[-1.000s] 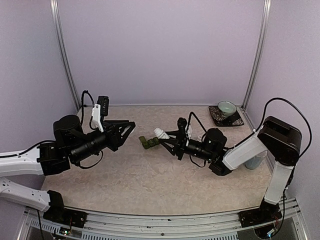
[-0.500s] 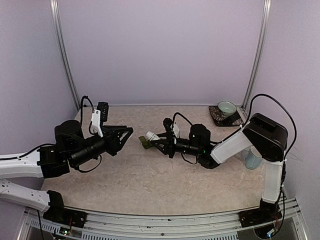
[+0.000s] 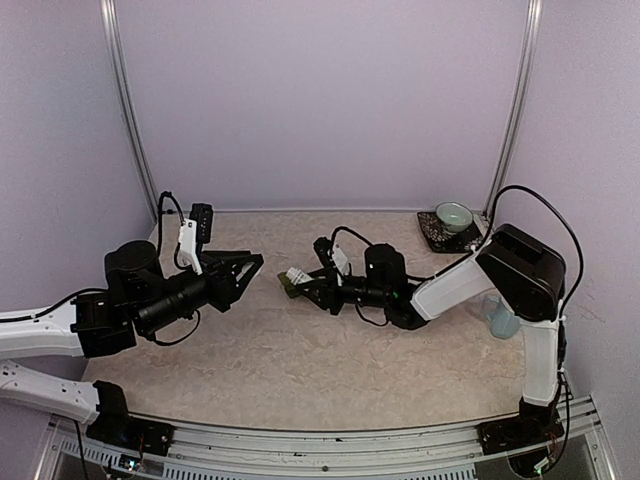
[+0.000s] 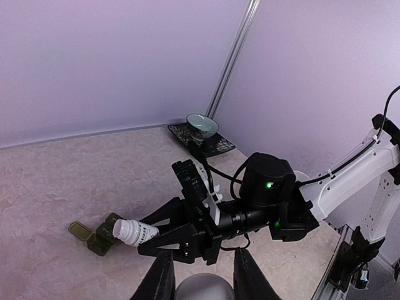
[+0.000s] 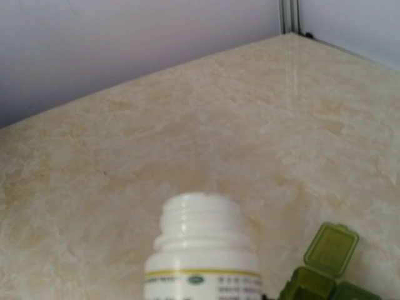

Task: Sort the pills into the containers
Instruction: Pour the pill into the compartment of the pill container.

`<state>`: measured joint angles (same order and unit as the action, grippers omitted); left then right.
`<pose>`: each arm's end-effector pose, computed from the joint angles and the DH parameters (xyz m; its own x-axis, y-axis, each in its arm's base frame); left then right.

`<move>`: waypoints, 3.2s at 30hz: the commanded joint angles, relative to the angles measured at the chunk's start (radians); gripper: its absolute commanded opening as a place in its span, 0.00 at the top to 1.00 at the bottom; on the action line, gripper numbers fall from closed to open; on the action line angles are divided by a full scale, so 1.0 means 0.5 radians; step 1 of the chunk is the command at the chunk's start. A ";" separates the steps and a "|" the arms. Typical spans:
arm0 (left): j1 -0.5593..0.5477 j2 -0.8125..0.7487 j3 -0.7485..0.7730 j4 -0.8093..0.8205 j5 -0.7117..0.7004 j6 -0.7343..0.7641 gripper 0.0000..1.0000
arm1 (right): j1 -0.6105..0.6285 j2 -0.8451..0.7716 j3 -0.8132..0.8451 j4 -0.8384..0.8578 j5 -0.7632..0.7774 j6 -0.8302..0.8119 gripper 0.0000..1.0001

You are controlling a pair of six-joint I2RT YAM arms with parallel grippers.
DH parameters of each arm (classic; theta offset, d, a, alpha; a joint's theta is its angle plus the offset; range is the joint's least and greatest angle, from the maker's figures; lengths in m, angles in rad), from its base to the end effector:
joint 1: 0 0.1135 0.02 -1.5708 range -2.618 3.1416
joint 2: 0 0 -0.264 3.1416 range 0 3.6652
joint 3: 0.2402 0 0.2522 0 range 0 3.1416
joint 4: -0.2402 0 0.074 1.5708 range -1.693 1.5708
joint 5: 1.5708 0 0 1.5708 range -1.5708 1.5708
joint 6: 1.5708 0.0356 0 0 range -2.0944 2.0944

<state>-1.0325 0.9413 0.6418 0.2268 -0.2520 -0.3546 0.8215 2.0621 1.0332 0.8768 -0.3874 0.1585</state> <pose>0.1227 -0.1882 0.3041 -0.2793 -0.1880 -0.9416 0.6473 0.6875 -0.3293 0.2817 0.3225 0.1511 -0.2491 -0.0532 -0.9670 -0.9043 0.3703 0.2125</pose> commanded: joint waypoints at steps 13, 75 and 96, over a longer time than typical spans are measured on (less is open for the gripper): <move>0.012 -0.033 0.000 -0.024 0.003 0.007 0.82 | -0.038 0.128 0.148 -0.222 0.085 0.034 0.97; 0.009 -0.083 -0.044 -0.001 0.007 -0.018 0.82 | -0.055 0.221 0.517 -1.010 0.236 0.043 1.00; 0.008 -0.073 -0.033 0.012 0.007 -0.018 0.82 | -0.052 0.159 0.679 -1.265 0.268 -0.010 1.00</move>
<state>-1.0328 0.9081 0.6285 0.2153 -0.2516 -0.3599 0.8021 2.1807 1.3392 0.2920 -0.2665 0.1719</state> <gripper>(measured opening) 0.282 0.320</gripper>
